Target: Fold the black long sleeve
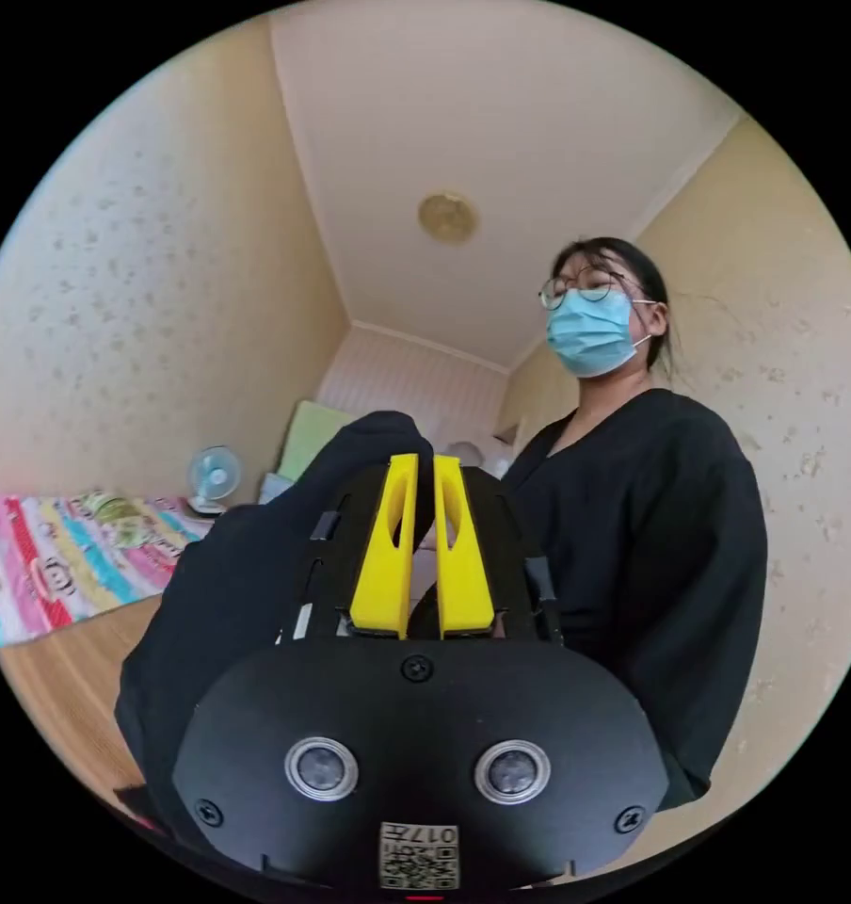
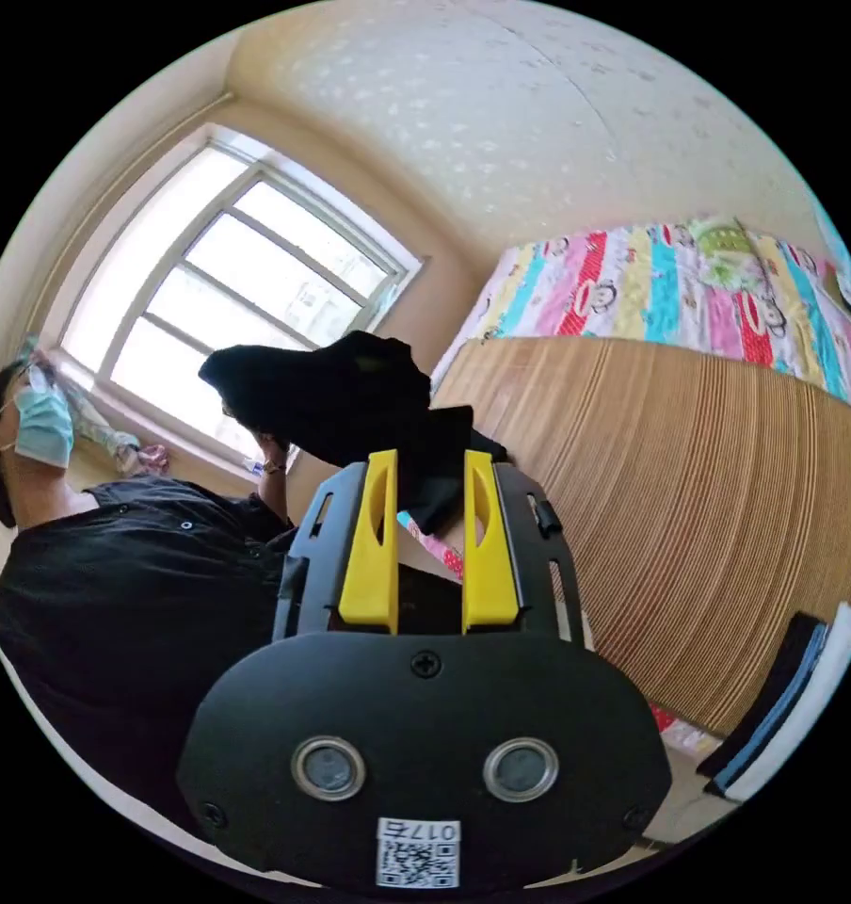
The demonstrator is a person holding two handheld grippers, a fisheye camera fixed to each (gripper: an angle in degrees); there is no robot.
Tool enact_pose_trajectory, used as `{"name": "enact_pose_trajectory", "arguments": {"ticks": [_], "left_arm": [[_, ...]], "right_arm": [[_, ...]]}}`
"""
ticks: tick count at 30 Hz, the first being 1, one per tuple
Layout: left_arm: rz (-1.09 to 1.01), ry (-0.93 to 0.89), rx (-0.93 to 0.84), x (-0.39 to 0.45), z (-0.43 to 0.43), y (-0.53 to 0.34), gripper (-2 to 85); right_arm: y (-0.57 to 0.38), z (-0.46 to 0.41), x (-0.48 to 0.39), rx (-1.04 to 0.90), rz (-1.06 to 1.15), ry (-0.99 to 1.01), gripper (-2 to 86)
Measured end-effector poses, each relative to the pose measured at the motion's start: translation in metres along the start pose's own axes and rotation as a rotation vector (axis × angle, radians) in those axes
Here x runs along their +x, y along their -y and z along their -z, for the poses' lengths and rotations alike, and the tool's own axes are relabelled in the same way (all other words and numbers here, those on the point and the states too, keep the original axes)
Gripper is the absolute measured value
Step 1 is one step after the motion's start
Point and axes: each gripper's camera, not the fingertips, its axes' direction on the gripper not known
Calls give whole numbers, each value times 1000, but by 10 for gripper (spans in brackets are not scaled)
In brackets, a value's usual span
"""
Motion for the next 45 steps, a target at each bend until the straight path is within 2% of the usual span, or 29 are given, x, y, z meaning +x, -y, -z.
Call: {"name": "enact_pose_trajectory", "arguments": {"ticks": [3, 5, 8, 10, 13, 19, 21, 24, 26, 28, 30, 32, 36, 38, 41, 43, 45], "left_arm": [[32, -82, -47, -24, -50, -2, 39], [80, -111, -77, -39, -78, -8, 39], [120, -202, -126, -52, -115, -21, 39], [140, -223, -156, -54, -126, -28, 39], [231, -150, -235, -60, -131, -38, 41], [618, 356, -476, -92, -137, -75, 48], [744, 609, -719, -109, -154, -99, 51], [750, 763, -886, -113, -179, -118, 64], [726, 707, -861, -109, -191, -119, 79], [682, 513, -741, -99, -202, -113, 122], [601, 208, -456, -80, -201, -97, 162], [577, 244, -359, -70, -196, -89, 189], [479, 620, -460, -60, -206, -86, 205], [441, 673, -492, -65, -214, -93, 189], [480, 644, -594, -91, -233, -115, 123], [494, 540, -521, -96, -232, -123, 71], [468, 425, -340, -90, -218, -120, 46]], "right_arm": [[-11, -6, -59, 37, 257, 1, 175], [-24, -25, -80, 2, 324, -63, 194], [-49, -62, -84, -99, 271, -223, 144], [-78, -58, -78, -31, 219, -213, 83], [-108, -29, -73, 108, 115, -220, 53], [-144, 8, -118, 278, 77, -435, 34], [-150, 6, -134, 304, 100, -510, 33], [-155, -7, -156, 291, 160, -616, 33], [-159, -10, -163, 292, 163, -639, 33], [-162, -15, -170, 272, 174, -646, 32], [-163, -23, -175, 253, 181, -683, 31], [-166, -31, -180, 243, 200, -714, 30], [-171, -44, -189, 234, 235, -710, 29], [-173, -46, -190, 239, 233, -700, 29], [-177, -40, -185, 255, 208, -619, 31], [-181, -33, -180, 261, 199, -577, 34], [-186, -24, -177, 280, 206, -564, 37]]}}
